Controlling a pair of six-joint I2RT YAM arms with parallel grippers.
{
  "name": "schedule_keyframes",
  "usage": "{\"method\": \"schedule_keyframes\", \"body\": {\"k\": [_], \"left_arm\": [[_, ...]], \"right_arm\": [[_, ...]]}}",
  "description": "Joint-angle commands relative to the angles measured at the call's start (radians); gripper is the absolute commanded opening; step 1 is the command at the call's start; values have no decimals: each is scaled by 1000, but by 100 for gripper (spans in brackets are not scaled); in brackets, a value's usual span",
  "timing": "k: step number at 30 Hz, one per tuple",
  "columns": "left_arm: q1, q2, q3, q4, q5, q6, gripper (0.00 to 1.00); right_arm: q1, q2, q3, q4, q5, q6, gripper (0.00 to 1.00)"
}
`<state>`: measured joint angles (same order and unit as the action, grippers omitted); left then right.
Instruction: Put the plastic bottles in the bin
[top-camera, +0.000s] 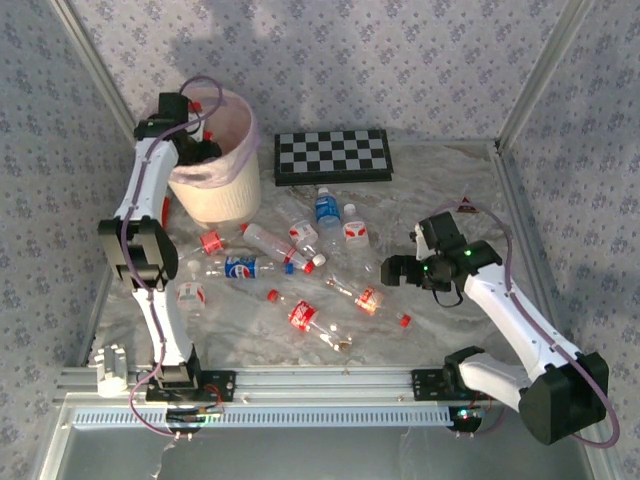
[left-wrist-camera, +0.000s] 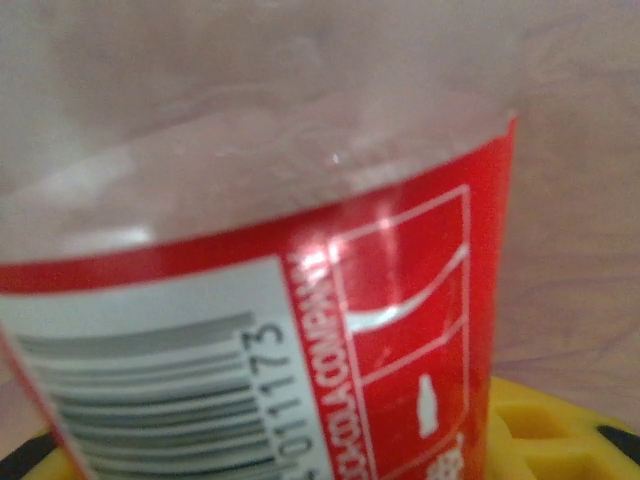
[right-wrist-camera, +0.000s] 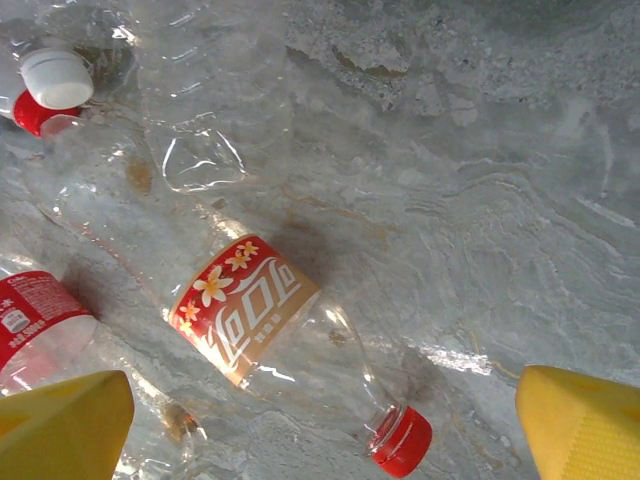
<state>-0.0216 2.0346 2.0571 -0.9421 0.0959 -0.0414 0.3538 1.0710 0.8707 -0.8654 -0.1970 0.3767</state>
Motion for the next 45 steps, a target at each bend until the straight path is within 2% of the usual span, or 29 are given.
{"method": "schedule_keyframes", "body": {"k": [1,3,4,6,7,9,12,19,26,30,34,38,42,45], "left_arm": [[-12,39,-30,22,3,45,9],[-11,54,-41,37,11,42,24],[-13,59,-43,42,13,41,35],[-14,64,-44,48,13,40,63],[-15,64,-41,48,14,40,73],[-16,61,-30,38,16,40,84],[-18,46,-9,24,13,44,94],[-28,2,106,-43,1,53,99],[-32,-63,278,-154,-36,78,100],[-49,-155,278,-172,-69,93,100],[-103,-334,112,-98,-96,68,99],[-173,-575,-195,51,-63,-18,98],[-212,-788,-477,232,-1,-139,95],[-230,-878,-613,337,53,-250,93]], "right_arm": [[8,7,-23,-18,19,15,100],[15,12,-41,-3,8,14,100],[20,17,-49,3,6,16,100],[36,27,-62,5,14,20,100],[46,33,-66,1,24,25,100],[63,42,-75,-9,38,36,100],[88,49,-96,-18,39,49,100],[150,95,-128,19,52,63,100],[255,195,-81,87,112,-10,100],[300,281,-57,117,126,-55,100],[303,369,-46,183,66,-79,100],[306,421,-22,168,78,-91,97],[309,419,0,140,88,-102,86],[313,412,24,98,96,-107,79]]}}
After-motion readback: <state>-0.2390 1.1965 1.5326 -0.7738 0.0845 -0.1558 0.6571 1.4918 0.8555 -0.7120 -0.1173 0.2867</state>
